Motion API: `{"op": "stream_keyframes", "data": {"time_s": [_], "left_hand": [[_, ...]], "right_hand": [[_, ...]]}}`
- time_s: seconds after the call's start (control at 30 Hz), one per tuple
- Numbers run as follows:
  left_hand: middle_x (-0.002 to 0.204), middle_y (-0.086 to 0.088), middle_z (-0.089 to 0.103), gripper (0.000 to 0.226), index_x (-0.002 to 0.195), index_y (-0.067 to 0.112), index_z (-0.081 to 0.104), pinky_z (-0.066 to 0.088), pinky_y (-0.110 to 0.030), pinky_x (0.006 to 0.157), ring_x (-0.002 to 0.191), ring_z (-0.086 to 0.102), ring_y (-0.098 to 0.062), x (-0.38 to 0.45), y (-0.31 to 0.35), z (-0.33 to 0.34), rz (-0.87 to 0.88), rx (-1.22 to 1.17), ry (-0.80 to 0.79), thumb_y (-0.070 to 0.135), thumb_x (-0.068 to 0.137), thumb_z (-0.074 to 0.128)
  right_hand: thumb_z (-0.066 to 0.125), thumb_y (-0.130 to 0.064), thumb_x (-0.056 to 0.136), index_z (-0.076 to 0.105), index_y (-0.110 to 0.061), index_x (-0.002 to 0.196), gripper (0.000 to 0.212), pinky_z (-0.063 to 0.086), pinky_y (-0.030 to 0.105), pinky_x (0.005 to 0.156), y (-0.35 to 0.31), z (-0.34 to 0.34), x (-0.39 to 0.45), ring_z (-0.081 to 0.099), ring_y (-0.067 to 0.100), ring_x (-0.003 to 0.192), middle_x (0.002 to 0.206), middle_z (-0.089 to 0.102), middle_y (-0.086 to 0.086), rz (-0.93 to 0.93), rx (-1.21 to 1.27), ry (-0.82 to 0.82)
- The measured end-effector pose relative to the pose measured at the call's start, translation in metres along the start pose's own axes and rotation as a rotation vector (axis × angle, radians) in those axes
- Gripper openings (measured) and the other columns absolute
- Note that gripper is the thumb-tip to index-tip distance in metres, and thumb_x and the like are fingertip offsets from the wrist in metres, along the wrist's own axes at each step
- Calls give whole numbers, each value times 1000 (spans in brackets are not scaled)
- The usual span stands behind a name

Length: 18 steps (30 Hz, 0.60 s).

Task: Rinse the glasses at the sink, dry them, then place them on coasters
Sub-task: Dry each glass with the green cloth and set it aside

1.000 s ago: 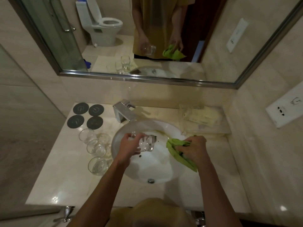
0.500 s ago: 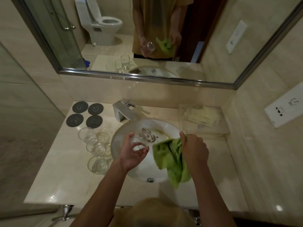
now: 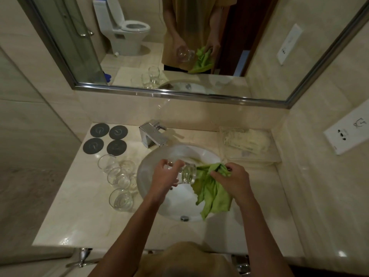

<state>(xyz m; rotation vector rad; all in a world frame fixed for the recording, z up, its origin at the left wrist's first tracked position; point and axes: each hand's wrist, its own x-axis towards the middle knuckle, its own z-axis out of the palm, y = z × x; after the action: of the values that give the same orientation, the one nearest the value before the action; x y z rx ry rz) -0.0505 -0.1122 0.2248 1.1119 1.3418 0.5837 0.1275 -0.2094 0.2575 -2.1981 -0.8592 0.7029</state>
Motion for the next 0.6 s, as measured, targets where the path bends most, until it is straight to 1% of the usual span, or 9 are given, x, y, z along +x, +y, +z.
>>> {"op": "stream_keyframes", "data": {"time_s": [0.1,0.13,0.17,0.23,0.3,0.37,0.43,0.5,0.6], "left_hand": [[95,-3,67,47,98,26,56,58,-39,72,79,68,-22,-4,-3,8,47,125,58,58,68,70],[94,-3,68,47,98,26,55,58,-40,73,80,67,-22,-4,-4,10,60,150,83,59,68,70],[93,-3,68,46,99,25,54,56,-39,72,79,66,-20,-5,-4,10,72,165,104,57,70,71],[93,-3,67,47,101,22,54,54,-38,72,79,64,-19,-5,-4,11,92,179,122,56,73,72],[97,-1,67,52,101,25,55,57,-43,78,85,66,-22,-4,-3,11,96,177,107,63,69,69],[99,0,66,54,102,26,56,57,-44,80,88,66,-21,-5,-1,13,109,179,78,67,70,67],[100,2,63,51,107,24,56,55,-38,77,89,64,-17,-7,1,15,132,194,45,67,80,64],[99,4,61,51,110,23,55,52,-33,74,88,63,-13,-9,4,15,158,209,30,67,85,59],[99,6,61,51,108,23,56,53,-35,76,88,63,-12,-10,7,14,176,188,50,69,86,56]], "right_hand": [[75,-21,85,72,-19,84,3,46,23,67,-9,0,-4,64,13,80,81,70,-6,-129,59,-65],[73,-22,86,72,-21,81,5,47,25,69,-12,0,-4,64,11,78,78,69,-8,-170,48,-85],[73,-25,87,71,-23,75,13,46,25,67,-15,-1,-4,62,6,72,71,68,-10,-207,21,-108],[70,-29,90,60,-26,58,34,38,17,53,-20,-1,-5,53,2,54,53,57,-14,-233,-30,-161],[67,-33,93,53,-18,54,44,33,17,49,-24,2,-8,44,2,46,48,47,-10,-200,-16,-211],[63,-35,96,61,-11,63,40,42,21,54,-26,6,-13,52,6,52,56,56,-1,-141,114,-260],[59,-34,99,70,-7,78,36,53,32,63,-30,11,-18,64,11,65,72,70,10,-83,295,-264],[56,-39,100,70,-5,87,40,56,43,71,-32,14,-20,66,18,72,84,71,17,-69,348,-228],[45,-47,103,71,-9,91,48,57,40,79,-35,15,-19,70,23,82,88,73,13,-18,396,-301]]}}
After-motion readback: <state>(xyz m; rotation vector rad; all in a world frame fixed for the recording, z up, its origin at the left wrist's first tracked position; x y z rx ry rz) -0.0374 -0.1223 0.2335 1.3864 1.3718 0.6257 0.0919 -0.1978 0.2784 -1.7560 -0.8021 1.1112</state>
